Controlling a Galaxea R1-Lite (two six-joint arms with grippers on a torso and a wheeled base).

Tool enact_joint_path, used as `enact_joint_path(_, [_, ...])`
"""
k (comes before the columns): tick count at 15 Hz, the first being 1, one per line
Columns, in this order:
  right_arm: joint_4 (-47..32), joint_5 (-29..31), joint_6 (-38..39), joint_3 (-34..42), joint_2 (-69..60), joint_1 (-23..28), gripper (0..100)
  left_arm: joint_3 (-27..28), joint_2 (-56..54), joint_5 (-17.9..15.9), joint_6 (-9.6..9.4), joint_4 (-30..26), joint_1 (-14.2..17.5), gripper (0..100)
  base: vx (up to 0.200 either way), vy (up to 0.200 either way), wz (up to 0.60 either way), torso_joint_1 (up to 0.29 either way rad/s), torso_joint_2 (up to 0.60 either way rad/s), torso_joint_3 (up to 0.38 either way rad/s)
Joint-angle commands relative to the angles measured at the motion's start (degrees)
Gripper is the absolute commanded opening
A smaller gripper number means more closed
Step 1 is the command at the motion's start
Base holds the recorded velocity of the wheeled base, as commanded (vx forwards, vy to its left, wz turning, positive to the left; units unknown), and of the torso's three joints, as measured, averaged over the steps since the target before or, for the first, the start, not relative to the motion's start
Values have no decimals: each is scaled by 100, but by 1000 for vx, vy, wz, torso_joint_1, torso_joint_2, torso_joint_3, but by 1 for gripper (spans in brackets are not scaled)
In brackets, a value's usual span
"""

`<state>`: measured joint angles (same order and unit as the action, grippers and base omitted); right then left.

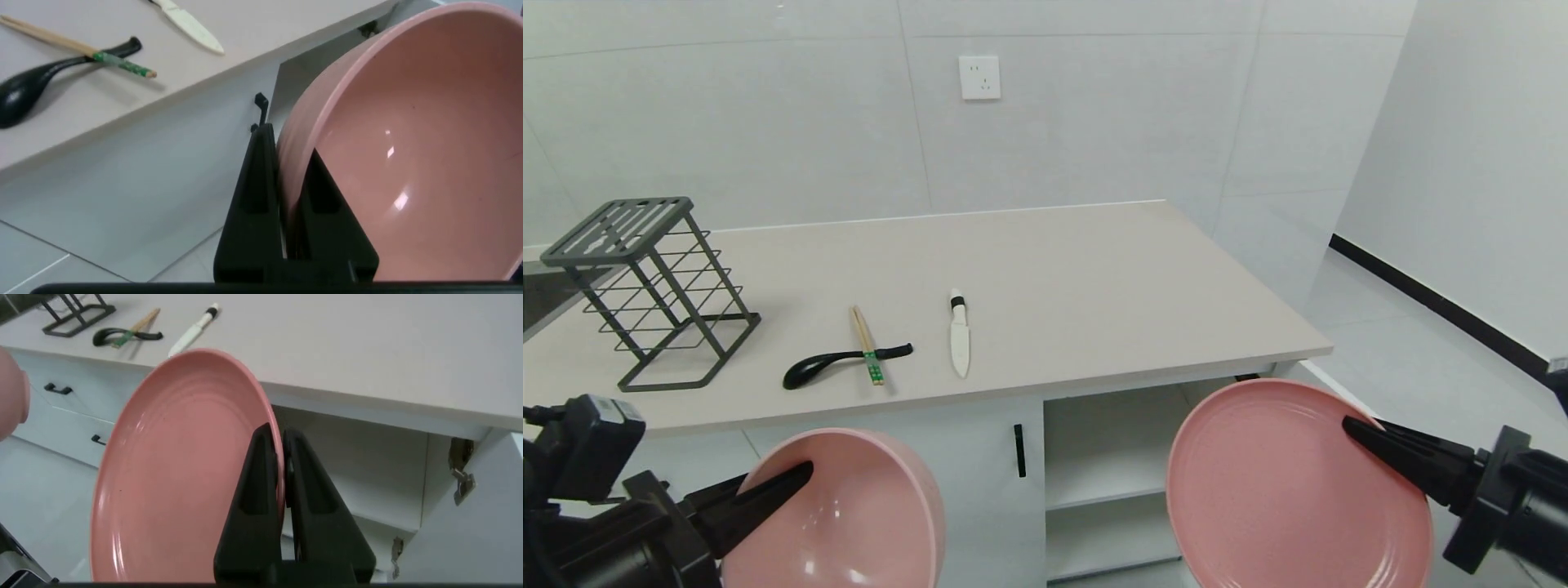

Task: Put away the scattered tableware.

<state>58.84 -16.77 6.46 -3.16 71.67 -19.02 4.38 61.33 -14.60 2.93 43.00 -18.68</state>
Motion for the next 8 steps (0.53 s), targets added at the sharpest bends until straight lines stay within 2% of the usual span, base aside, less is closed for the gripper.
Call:
enact_joint_path(1, [4, -1, -4, 17, 31, 12, 0, -7, 10, 1, 6, 16, -4, 0, 0, 0, 0, -251, 510, 251])
enact_joint_path(8, [13, -1, -4, 8, 40, 30, 0, 11, 37, 1, 24, 7, 39, 0, 0, 0, 0, -245, 510, 257])
